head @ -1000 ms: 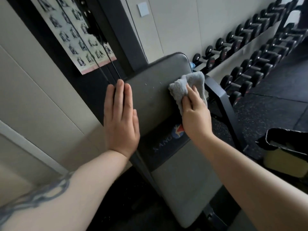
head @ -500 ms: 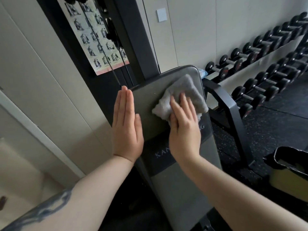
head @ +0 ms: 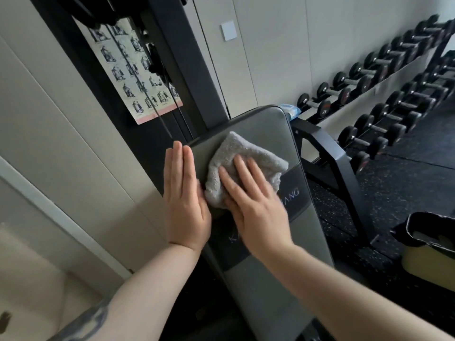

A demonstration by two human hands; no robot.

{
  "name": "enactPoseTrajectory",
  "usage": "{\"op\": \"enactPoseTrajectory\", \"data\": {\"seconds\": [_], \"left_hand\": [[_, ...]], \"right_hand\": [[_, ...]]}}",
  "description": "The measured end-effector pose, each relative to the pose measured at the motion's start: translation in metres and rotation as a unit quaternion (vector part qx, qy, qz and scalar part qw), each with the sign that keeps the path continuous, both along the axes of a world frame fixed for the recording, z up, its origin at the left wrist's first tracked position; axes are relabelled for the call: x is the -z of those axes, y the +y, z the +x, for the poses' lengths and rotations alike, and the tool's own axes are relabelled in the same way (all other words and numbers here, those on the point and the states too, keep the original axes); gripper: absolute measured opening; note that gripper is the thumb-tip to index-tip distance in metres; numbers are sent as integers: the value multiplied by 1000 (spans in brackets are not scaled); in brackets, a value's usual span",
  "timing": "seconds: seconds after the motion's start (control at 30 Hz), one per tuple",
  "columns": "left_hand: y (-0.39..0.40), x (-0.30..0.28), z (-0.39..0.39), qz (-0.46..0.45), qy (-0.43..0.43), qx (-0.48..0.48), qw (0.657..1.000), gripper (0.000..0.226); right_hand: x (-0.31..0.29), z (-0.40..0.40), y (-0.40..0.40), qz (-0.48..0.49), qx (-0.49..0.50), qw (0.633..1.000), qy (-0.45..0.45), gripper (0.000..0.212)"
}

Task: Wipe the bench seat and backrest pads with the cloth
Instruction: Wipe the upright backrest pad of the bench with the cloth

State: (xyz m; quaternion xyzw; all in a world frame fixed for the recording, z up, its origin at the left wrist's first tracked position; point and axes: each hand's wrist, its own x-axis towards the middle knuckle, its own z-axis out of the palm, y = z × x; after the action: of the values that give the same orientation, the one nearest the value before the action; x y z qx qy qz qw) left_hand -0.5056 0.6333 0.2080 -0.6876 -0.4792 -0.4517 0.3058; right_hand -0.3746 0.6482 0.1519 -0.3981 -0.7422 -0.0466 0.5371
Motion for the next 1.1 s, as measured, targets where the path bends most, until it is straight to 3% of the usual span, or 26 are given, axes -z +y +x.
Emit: {"op": "enactPoseTrajectory", "data": {"seconds": [0.07, 0.23, 0.37, 0.47, 0.5, 0.6, 0.67, 0.73, 0.8, 0.87, 1.0, 1.1], "left_hand": [[1, 2, 0, 0, 11, -11, 1000, 47], [0, 1, 1, -9, 18, 13, 1000, 66], [-5, 8, -7, -50, -5, 51, 997, 80], [-9, 13, -5, -54, -32, 45, 997, 73], [-10, 13, -2, -54, -36, 43, 997, 72], [-13, 11, 3, -59, -38, 44, 997, 70], [-14, 10, 2, -60, -45, 52, 996, 68], [-16, 9, 2, -55, -85, 82, 992, 68], [-16, 8, 5, -51, -153, 105, 981, 69], [-17, 6, 9, -35, -175, 91, 980, 65], [-18, 3, 14, 5, -157, 89, 984, 57], [-12, -1, 16, 36, -174, 80, 981, 51]], "right_hand": [[-10, 17, 17, -5, 24, 1000, -19, 49], [-47, -18, 4, -94, 20, 986, 139, 54], [-29, -26, -21, -37, -61, 997, 21, 51], [-25, 12, 8, 60, -24, 992, -104, 52], [-29, 21, 21, 60, -7, 994, -94, 53], [-49, 20, 35, -44, 38, 995, 78, 53], [-54, -6, 19, -87, 42, 986, 132, 54], [-48, -27, -5, -52, -19, 995, 80, 54], [-39, -21, -15, 9, -71, 997, -31, 51], [-44, 6, 5, 64, -49, 990, -116, 53], [-90, 40, 46, -22, 26, 999, -8, 45], [-112, 16, 37, 12, -13, 999, -51, 36]]}}
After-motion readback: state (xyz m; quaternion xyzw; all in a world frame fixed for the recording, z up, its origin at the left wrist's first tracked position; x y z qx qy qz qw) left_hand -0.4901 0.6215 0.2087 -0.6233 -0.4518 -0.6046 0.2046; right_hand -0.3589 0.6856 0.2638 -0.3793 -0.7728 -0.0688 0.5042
